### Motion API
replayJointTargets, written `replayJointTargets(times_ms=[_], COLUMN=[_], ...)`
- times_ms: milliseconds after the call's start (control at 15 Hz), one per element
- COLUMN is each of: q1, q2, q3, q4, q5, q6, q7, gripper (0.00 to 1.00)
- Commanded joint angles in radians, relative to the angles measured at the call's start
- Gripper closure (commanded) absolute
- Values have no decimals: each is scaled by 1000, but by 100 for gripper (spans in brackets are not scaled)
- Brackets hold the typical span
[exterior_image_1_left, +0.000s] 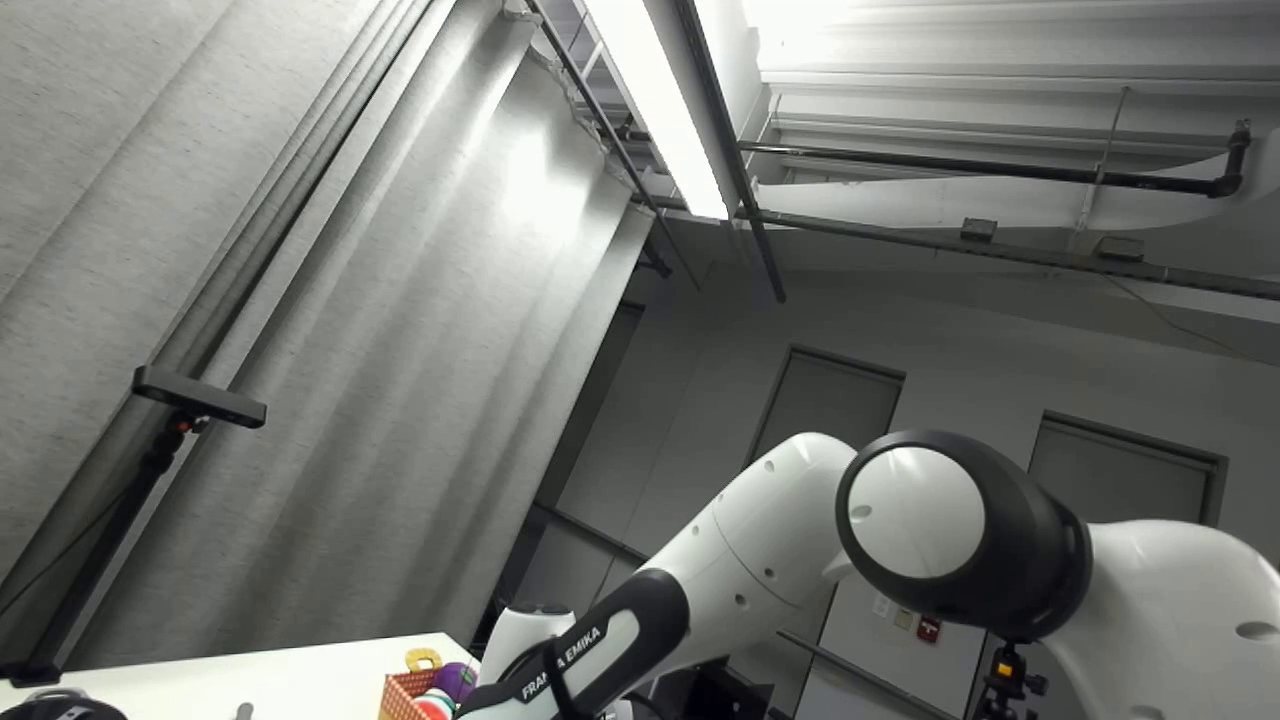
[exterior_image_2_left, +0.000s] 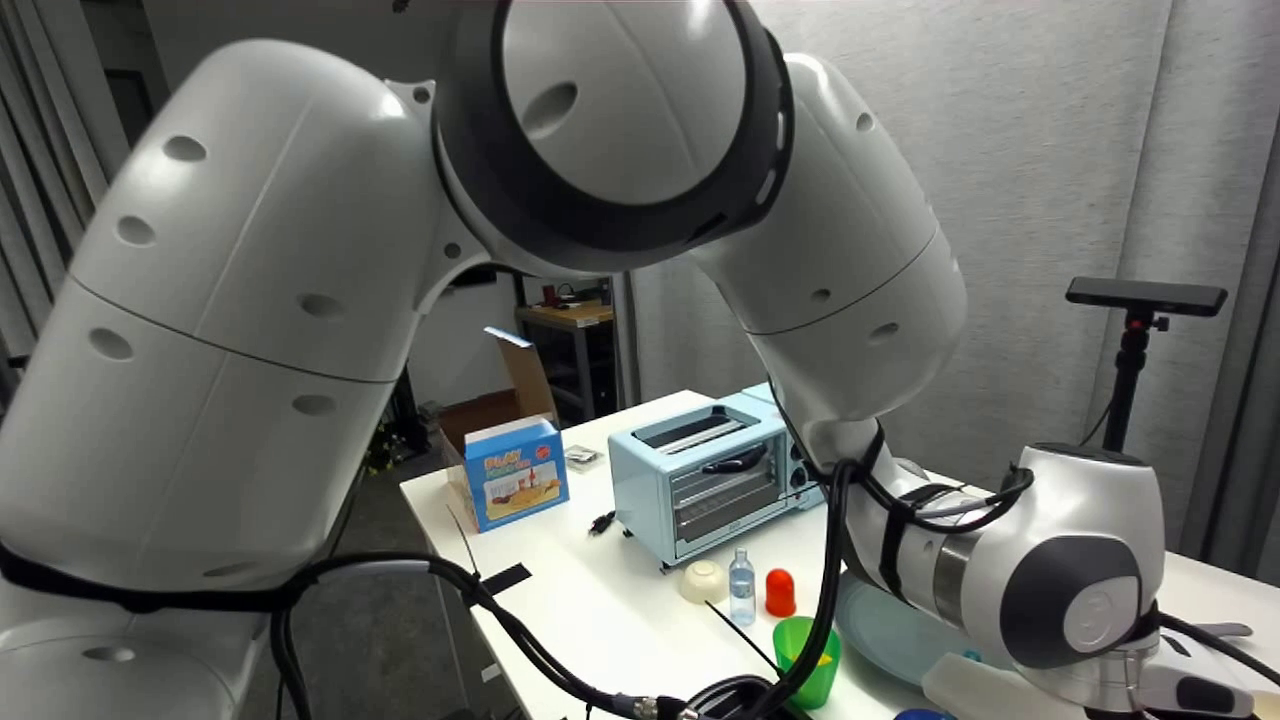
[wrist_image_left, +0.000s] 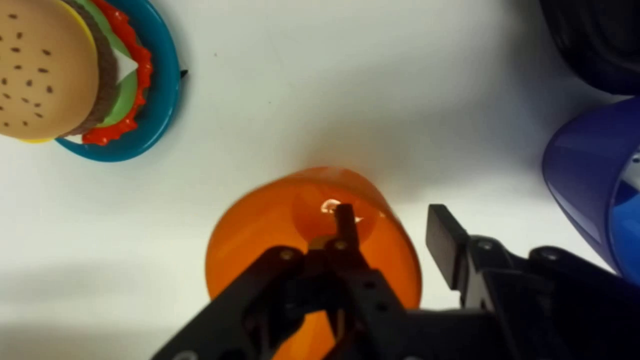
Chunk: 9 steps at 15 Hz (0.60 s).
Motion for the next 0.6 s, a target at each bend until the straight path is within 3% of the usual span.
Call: replayJointTargets(times_ms=[0,200,533], q1=[-8,-6,8], q2=[-5,-16,-56], q3=[6,5,-7], q4=[-6,-10,-25], q5=[10,8,-7], q6=[25,24,12], q7=[14,15,29], gripper=[27,3,0])
